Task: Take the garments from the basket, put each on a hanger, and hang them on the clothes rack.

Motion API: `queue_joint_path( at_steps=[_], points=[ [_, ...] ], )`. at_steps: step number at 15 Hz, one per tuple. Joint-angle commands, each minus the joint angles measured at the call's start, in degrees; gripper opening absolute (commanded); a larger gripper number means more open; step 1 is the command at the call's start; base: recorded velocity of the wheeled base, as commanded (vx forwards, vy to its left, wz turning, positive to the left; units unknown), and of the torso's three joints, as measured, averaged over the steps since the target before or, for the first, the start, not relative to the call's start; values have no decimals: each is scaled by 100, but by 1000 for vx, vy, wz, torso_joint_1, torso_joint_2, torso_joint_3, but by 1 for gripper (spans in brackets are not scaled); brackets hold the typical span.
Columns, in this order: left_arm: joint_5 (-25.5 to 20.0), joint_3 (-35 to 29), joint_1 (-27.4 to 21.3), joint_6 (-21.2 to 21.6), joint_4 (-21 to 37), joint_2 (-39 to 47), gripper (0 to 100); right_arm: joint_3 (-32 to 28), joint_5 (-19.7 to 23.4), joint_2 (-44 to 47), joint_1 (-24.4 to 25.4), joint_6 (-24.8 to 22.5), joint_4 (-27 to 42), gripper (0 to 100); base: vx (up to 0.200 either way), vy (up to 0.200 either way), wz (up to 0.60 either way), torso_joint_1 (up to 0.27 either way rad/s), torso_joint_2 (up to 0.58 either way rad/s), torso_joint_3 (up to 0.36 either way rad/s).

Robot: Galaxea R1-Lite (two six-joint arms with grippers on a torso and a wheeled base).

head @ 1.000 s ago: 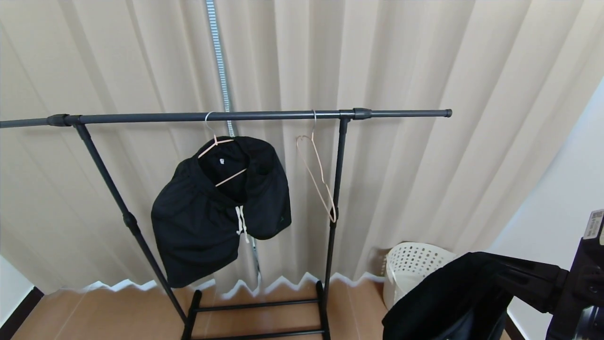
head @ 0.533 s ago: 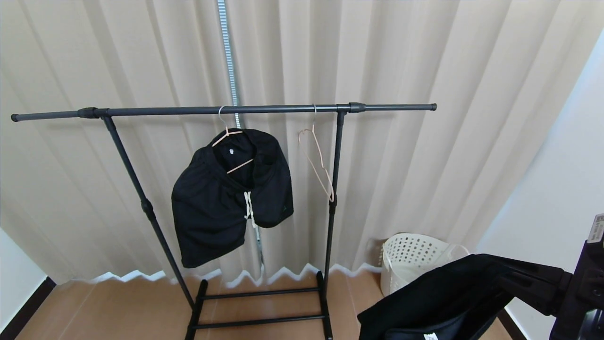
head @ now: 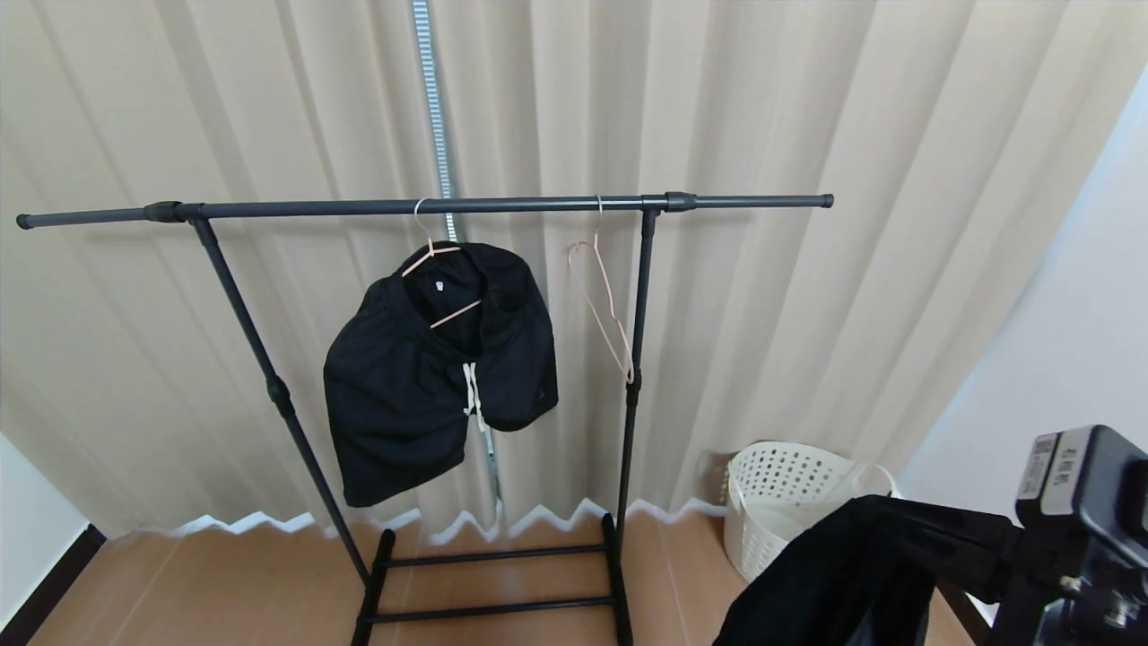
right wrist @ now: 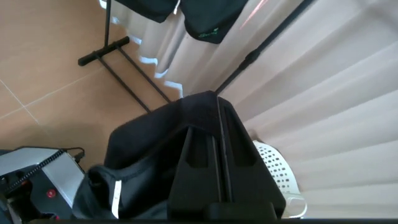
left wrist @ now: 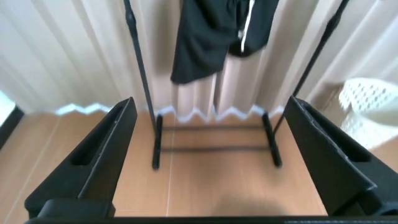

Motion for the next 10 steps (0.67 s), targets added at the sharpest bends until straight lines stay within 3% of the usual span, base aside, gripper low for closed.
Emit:
queue_joint_path(
  at_steps=[1, 3, 6, 8, 10],
  points=[
    [-43, -33, -355, -20, -150, 2426, 100, -595, -19, 876, 85, 154, -4, 0, 0, 0, 0, 0, 0, 0],
    [-60, -376, -900, -311, -493, 3165, 100, -1034, -107, 1253, 85, 462, 67, 0, 0, 0, 0, 0, 0, 0],
    [-60, -1308, -1885, -1110, -484, 4307, 100, -1605, -907, 1877, 85, 480, 102, 0, 0, 0, 0, 0, 0, 0],
    [-51, -2310, -3089, -2402, -467, 5547, 100, -2045, -1452, 2528, 85, 523, -12, 0, 0, 0, 0, 0, 0, 0],
    [-60, -3065, -3616, -2798, -476, 6566, 100, -2273, -1557, 2853, 85, 673, -364, 0, 0, 0, 0, 0, 0, 0]
  ],
)
